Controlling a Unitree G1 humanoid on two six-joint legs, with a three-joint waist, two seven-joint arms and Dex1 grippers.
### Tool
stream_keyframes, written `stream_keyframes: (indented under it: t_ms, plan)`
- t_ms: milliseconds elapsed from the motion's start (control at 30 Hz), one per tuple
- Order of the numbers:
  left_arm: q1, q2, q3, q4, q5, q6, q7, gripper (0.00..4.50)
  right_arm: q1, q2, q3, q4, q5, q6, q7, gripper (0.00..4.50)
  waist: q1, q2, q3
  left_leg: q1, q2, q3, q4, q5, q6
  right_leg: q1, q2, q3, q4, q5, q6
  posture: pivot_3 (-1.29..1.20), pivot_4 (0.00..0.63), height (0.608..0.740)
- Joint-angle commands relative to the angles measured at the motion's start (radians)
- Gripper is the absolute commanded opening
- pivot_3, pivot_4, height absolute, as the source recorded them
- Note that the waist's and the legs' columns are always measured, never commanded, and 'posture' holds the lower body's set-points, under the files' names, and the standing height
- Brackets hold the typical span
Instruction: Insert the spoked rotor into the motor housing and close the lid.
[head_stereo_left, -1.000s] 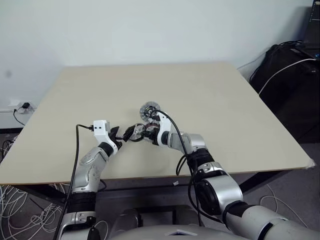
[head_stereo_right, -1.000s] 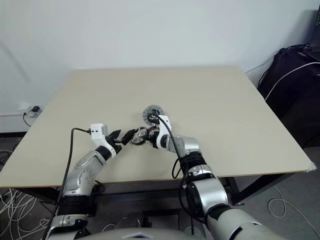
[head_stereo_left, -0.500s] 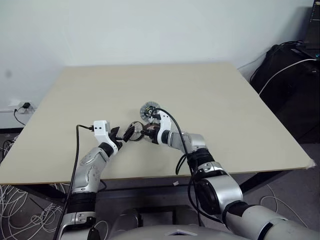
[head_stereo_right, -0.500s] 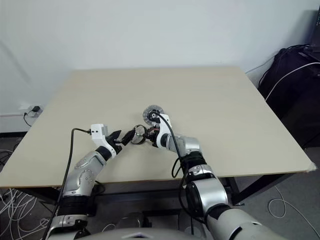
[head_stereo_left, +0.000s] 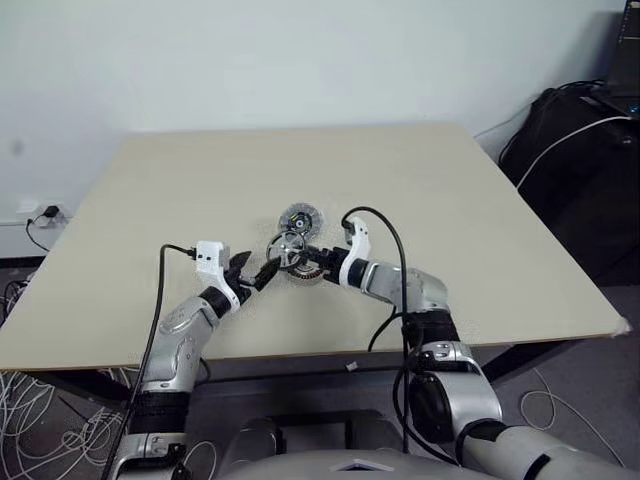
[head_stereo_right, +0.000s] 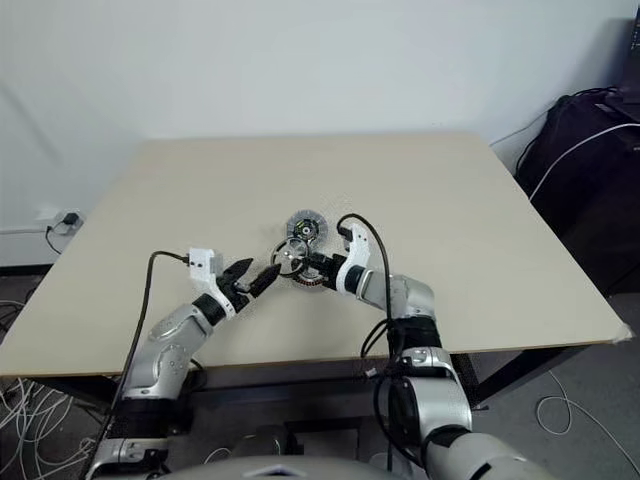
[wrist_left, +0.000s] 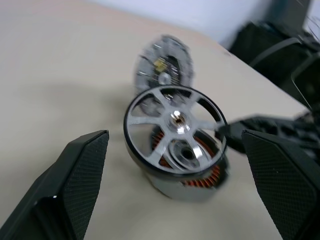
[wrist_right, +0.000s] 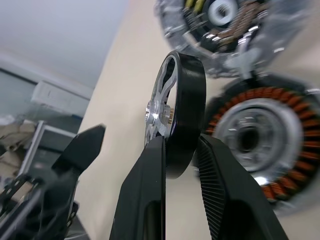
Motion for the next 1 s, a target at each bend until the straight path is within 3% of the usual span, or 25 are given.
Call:
stream_keyframes:
  t_ms: [33, 1000]
  plan:
    - [0.007, 0.033, -0.032, -0.051, 0.030, -0.039, -0.036, 4.50, 0.009, -0.012, -0.024, -0.079, 0.047, 0.022, 0.000, 0.62, 0.001, 0.000, 0.000, 0.000, 0.000, 0.000, 0.000, 0.000, 0.000, 0.000, 0.000, 0.000, 0.000, 0.000, 0.000, 0.00, 0.000, 0.740]
    - [0.037, 0.080, -0.111, -0.069, 0.055, -0.009, -0.104, 4.50, 0.032, -0.008, -0.073, 0.062, 0.053, -0.046, -0.033, 0.62, 0.001, 0.002, 0.000, 0.000, 0.000, 0.000, 0.000, 0.000, 0.000, 0.000, 0.000, 0.000, 0.000, 0.000, 0.000, 0.00, 0.000, 0.740]
